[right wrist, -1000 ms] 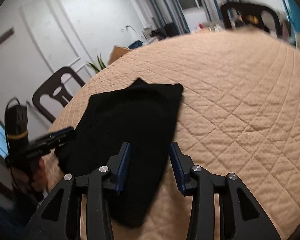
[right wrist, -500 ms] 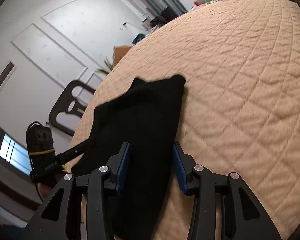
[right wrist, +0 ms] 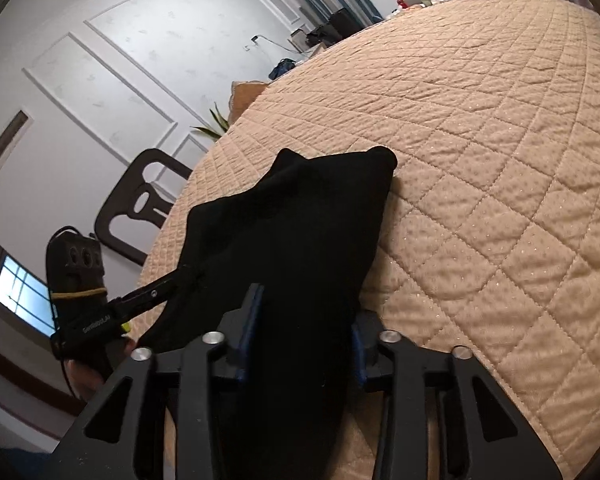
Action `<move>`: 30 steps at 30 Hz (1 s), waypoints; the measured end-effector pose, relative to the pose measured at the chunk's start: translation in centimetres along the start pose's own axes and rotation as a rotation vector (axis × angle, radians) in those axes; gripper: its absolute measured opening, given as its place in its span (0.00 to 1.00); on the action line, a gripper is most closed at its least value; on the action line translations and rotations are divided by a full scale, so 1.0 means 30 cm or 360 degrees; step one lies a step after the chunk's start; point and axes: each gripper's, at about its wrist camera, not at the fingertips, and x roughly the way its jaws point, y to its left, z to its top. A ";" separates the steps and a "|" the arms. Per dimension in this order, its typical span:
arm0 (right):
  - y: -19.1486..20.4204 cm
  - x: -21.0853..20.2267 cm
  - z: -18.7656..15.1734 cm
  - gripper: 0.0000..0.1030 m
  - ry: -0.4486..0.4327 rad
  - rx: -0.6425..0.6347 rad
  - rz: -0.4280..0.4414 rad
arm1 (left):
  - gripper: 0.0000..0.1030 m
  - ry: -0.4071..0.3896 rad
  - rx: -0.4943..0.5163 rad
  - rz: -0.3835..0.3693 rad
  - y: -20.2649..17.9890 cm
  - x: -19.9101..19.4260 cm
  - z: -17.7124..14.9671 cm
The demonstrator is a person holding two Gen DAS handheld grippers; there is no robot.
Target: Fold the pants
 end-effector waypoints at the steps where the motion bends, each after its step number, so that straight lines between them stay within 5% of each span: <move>1: 0.000 -0.008 -0.005 0.24 -0.0013 0.0000 0.0012 | 0.43 -0.0004 -0.0003 -0.0005 0.003 -0.007 -0.002; 6: 0.024 -0.043 -0.002 0.18 -0.0064 -0.0030 0.0035 | 0.25 -0.0039 0.0050 -0.0006 -0.029 -0.044 0.025; 9: 0.059 -0.062 0.020 0.17 -0.0090 -0.0071 0.0068 | 0.23 -0.0071 0.0099 -0.0028 -0.053 -0.076 0.049; 15: 0.129 -0.040 0.108 0.17 -0.0110 -0.0153 0.0118 | 0.23 -0.0120 0.0135 0.0014 -0.020 -0.106 0.154; 25: 0.137 0.222 0.302 0.17 0.0023 -0.0124 0.0146 | 0.24 -0.0069 0.0094 0.0145 0.169 -0.005 0.346; 30: 0.031 0.316 0.306 0.28 0.0120 -0.0051 0.0011 | 0.41 -0.0011 -0.0029 0.0130 0.294 0.045 0.315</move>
